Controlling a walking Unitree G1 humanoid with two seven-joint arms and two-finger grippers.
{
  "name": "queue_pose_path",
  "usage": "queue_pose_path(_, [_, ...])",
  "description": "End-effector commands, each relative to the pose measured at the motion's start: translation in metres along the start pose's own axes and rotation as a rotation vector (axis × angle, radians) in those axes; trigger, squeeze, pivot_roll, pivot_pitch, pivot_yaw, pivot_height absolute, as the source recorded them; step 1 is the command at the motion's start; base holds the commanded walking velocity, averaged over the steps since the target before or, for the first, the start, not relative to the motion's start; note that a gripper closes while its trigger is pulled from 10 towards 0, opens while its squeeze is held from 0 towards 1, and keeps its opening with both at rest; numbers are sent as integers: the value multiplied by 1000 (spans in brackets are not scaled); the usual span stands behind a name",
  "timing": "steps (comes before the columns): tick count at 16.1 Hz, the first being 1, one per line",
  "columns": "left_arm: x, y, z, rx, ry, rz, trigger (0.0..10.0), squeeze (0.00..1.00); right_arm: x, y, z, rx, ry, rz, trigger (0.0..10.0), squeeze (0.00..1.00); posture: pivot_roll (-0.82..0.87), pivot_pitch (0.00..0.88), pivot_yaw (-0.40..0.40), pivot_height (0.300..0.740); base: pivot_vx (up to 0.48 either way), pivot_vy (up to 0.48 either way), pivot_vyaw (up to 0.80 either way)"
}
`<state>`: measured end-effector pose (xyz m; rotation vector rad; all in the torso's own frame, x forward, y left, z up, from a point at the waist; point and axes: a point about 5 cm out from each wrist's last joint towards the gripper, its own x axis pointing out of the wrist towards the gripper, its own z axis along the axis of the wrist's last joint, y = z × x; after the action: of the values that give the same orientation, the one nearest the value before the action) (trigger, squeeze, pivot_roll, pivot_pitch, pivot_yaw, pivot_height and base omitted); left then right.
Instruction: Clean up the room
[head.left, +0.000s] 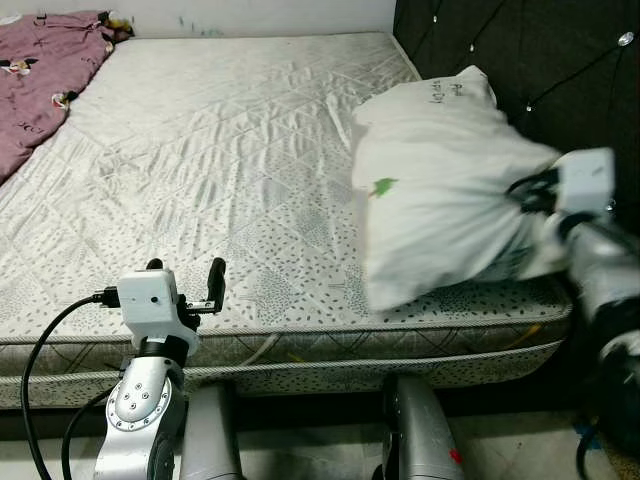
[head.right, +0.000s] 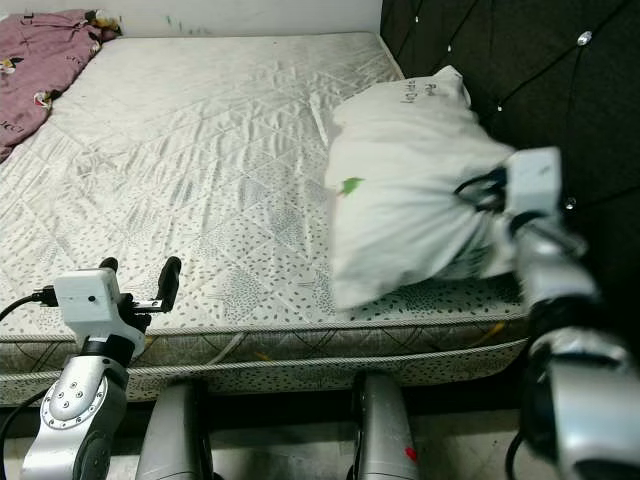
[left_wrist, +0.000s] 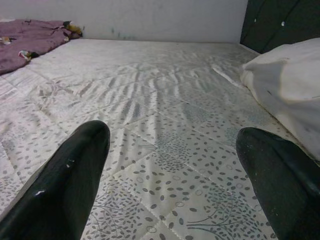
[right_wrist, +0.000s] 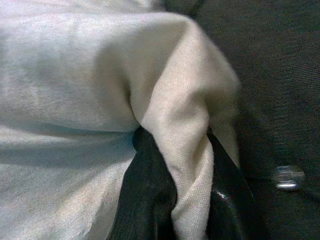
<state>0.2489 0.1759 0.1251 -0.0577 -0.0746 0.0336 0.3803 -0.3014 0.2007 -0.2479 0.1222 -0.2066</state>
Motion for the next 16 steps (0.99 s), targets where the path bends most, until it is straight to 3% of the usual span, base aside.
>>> queue_pose_path(1, [-1, 4, 1, 9, -5, 22, 10000, 0, 1, -23, 31, -2, -111, -108, 0, 0, 37, 49, -21, 517, 0, 0, 0])
queue_pose_path(4, [-3, 4, 1, 10, -5, 28, 10000, 0, -4, -50, 34, 1, -108, -227, 0, 0, 42, 51, -23, 517, 0, 0, 0])
queue_pose_path(7, [-5, 5, 0, 10, -1, 29, 10000, 0, -6, -54, 23, 34, -85, -238, 0, 0, 39, 55, -20, 517, 0, 0, 0])
queue_pose_path(8, [-5, 4, 0, 9, 0, 26, 10000, 0, -6, -47, 13, 36, -66, -214, 0, 0, 39, 55, -20, 517, 0, 0, 0])
queue_pose_path(9, [-5, 2, -1, 3, 3, 13, 10000, 0, -5, -26, -9, 59, -32, -137, 0, 0, 35, 58, -9, 517, 0, 0, 0])
queue_pose_path(11, [-6, 0, -1, 3, 7, 3, 10000, 0, -6, -4, -26, 59, -4, -78, 0, 0, 36, 59, -4, 517, 0, 0, 0])
queue_pose_path(14, [-4, 2, 0, 8, 7, 4, 10000, 0, -7, 14, -37, 62, 1, -39, 0, 0, 36, 59, -2, 517, 0, 0, 0])
queue_pose_path(15, [-4, 2, 0, 8, 6, 5, 10000, 0, -8, 18, -42, 66, 11, -41, 2549, 0, 38, 58, -4, 517, 0, 0, 0])
queue_pose_path(16, [-5, 2, -1, 8, 7, 6, 10000, 0, -9, 21, -46, 65, 23, -38, 9686, 0, 38, 58, -4, 517, 0, 0, 0])
